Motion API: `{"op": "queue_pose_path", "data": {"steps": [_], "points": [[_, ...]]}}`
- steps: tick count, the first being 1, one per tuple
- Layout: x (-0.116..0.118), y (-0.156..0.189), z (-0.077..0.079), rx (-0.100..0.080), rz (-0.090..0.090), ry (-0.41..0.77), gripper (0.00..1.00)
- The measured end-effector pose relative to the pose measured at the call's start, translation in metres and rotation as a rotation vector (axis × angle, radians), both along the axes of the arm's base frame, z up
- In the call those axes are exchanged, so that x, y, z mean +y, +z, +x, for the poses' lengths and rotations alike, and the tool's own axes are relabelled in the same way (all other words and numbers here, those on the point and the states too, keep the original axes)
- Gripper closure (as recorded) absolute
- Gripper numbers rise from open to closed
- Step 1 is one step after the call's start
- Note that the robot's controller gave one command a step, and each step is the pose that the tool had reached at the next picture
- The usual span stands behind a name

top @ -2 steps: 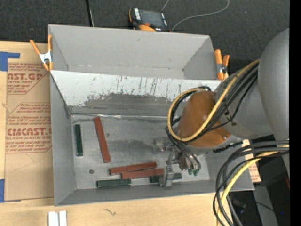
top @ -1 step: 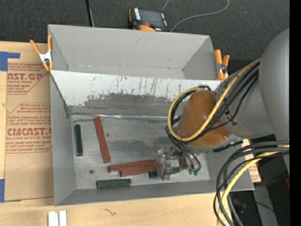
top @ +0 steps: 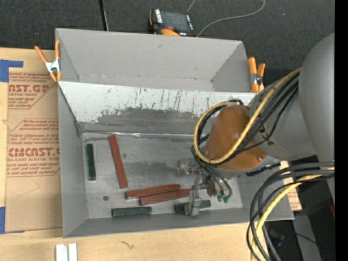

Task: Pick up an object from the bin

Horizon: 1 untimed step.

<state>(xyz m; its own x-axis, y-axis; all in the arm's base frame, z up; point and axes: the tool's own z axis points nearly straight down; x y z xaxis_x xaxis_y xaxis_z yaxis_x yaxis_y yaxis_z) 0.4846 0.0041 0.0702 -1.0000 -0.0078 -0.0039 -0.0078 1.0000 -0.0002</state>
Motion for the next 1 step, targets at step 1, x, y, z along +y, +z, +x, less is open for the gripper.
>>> {"op": "queue_pose_path", "data": {"steps": [1], "points": [[0.0001,0.0019,-0.0003,0.005,0.000,0.002,1.00]]}}
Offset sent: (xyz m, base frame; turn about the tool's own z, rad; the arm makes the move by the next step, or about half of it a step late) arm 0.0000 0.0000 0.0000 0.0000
